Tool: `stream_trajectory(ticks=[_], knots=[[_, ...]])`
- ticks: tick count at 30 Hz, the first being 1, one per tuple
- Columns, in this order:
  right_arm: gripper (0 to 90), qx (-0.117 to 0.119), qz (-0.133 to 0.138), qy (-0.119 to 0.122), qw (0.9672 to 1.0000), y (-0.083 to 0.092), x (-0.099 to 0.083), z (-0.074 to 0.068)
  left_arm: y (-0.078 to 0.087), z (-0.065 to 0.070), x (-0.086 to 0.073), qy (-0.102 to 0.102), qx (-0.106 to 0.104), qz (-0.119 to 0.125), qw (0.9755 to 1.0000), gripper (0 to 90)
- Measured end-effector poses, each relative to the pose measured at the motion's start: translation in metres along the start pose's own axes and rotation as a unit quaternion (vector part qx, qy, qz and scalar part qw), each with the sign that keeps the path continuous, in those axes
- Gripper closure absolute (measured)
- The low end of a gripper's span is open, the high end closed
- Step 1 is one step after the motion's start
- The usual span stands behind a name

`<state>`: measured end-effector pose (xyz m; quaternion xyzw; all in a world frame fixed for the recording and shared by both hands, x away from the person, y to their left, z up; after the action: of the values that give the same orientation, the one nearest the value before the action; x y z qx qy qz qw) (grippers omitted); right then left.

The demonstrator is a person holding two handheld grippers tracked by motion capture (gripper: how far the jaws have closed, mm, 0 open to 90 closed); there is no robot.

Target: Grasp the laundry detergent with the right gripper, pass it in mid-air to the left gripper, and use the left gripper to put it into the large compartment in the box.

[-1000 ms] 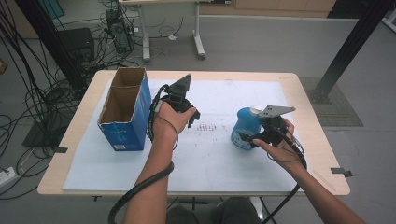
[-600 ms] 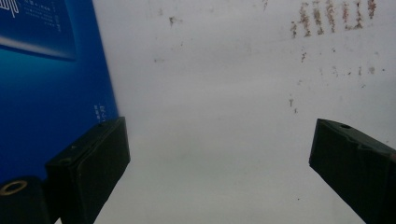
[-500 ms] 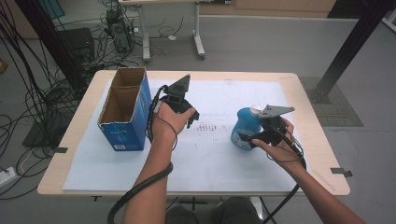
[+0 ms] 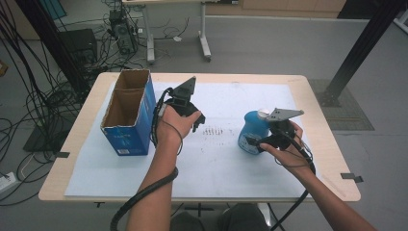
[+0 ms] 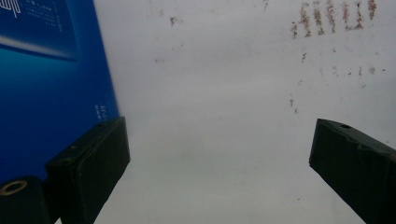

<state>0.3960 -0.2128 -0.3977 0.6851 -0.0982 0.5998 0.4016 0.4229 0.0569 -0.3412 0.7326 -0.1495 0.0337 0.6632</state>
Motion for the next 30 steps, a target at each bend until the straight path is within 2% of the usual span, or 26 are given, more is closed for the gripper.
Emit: stream_trajectory(ticks=[30], knots=[[1.7,0.004,0.000,0.003,1.0000,-0.0006,0.0006,-0.0017,0.0000,-0.0017,-0.0005,0.001,0.000,0.001,1.0000,5.6]])
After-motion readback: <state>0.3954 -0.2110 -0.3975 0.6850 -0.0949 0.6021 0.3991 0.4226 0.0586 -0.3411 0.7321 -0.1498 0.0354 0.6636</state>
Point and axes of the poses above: each handheld gripper's, and its own axes: y roughly backward along the jaws, x roughly out of its top, z roughly to its right, the point moved 5 cm from there along -y, roughly forward along the jaws, and after that the axes turned 9 degrees about z, right-handed, at the moved point
